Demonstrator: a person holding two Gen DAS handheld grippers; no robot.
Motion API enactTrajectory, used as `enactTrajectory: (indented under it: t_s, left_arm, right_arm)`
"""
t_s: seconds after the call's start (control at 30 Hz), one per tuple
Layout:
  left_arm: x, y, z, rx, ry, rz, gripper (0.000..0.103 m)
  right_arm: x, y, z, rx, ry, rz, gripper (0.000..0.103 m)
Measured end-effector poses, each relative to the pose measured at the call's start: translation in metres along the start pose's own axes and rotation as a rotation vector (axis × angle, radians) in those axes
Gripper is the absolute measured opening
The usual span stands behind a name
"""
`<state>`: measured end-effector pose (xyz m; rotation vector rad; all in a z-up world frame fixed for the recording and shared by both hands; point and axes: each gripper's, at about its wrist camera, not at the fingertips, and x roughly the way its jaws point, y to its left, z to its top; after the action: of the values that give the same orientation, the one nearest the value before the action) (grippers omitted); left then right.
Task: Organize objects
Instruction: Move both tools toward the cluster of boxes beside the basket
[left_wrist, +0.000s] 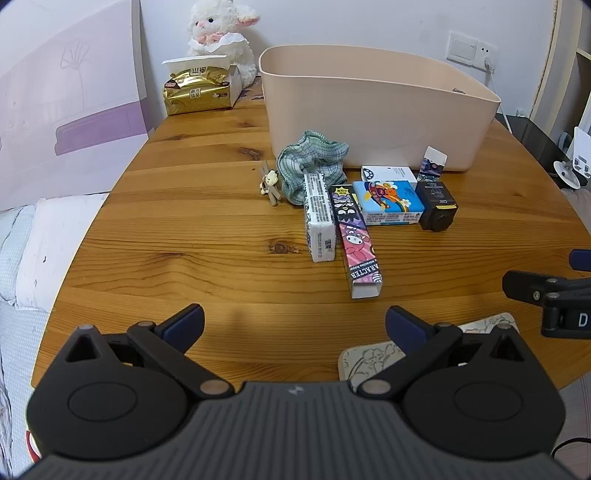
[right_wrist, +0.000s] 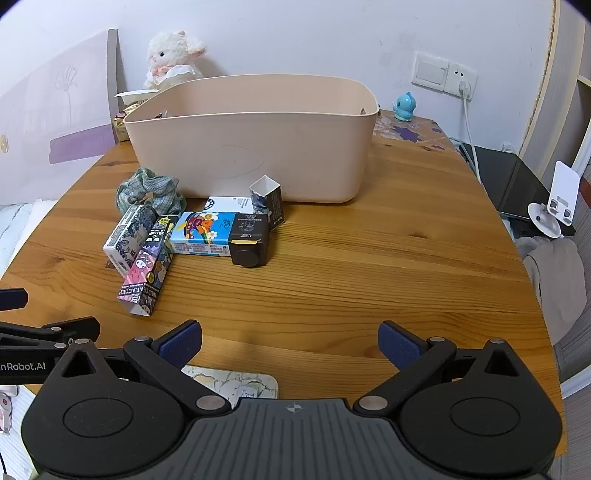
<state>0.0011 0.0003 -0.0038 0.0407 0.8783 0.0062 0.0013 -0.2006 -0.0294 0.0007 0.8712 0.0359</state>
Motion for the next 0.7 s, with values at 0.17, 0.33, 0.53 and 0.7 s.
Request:
enactTrajectory:
  t_s: [0.17,0.33,0.53,0.7]
  left_arm:
    - [0.0001,-0.0001,0.0002,0.000,0.001,0.000,0.103]
    - [0.0018,-0.0006,0.0012,-0.001,0.002,0.002,0.103]
    - [0.0056,-0.0004,0.0009,0.000,0.011,-0.002,0.103]
    - [0.0061,0.0003,0.0005,-0.001,0.010,-0.001,0.103]
  right_arm:
    - [0.0015,0.0002,0.0006,-0.001,0.003,0.001,0.103]
    - [0.0037,0.0001,0.0014,0.002,0.009,0.000,0.103]
    - [0.0044,0.0003,0.0017,0.002,0.010,0.000,0.103]
    - [0.0057,0.0002,0.0022,0.003,0.013,0.001,0.103]
